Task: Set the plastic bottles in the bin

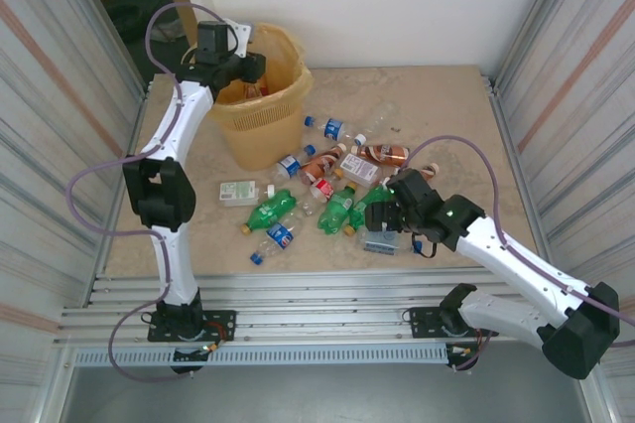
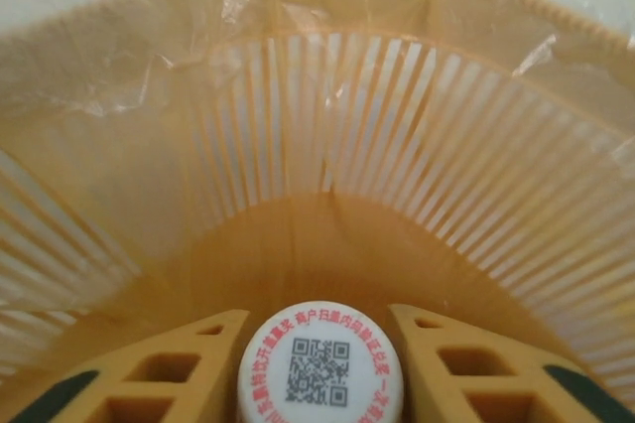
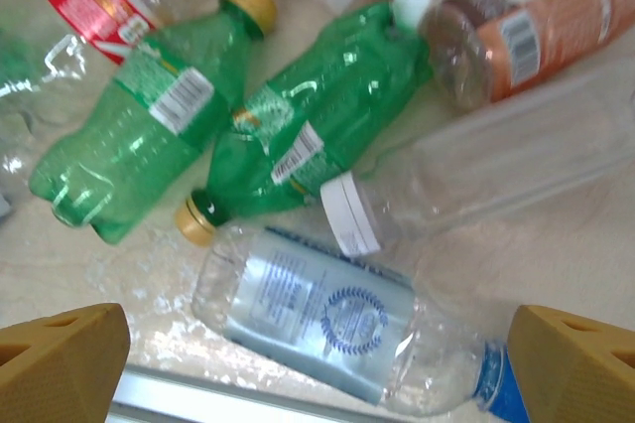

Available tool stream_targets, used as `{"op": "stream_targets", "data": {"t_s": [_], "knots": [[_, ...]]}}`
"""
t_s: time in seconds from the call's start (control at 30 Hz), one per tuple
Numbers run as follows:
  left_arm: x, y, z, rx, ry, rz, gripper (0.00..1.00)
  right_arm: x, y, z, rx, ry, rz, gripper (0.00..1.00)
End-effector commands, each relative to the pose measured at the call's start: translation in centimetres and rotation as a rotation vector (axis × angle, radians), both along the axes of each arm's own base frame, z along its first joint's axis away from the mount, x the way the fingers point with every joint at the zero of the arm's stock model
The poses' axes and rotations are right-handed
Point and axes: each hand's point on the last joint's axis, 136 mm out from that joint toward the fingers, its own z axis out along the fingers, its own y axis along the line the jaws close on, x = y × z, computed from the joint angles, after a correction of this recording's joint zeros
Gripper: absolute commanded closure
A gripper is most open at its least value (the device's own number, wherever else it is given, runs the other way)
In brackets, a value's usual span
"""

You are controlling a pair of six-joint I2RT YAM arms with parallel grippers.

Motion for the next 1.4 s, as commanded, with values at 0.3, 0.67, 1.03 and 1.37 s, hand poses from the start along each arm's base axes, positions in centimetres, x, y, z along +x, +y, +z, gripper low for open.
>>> {"op": "stream_targets", "data": {"t_s": [0.3,0.67,1.03,1.37], "knots": [[-0.6,0.7,4.2,0.006,-0.079,0.013,0.39,-3.4,-0.7,-3.3,0.060,0.186,-0.134,0.05],[-5.1,1.0,11.0,-0.063,-0.183,0.010,0.30,-6.1,-1.1,-3.5,0.273,0.304,-0.487,0.03],[-12.0,1.2,14.5,-0.136,-0.287,0.000,0.18,-6.5,0.9,-5.1,0.453,0.353,-0.625,0.01],[-17.6,-0.2,14.6,-0.194,-0.350,-0.039,0.08,-4.7,1.2,-6.9,0.498,0.304,-0.726,0.02]]}}
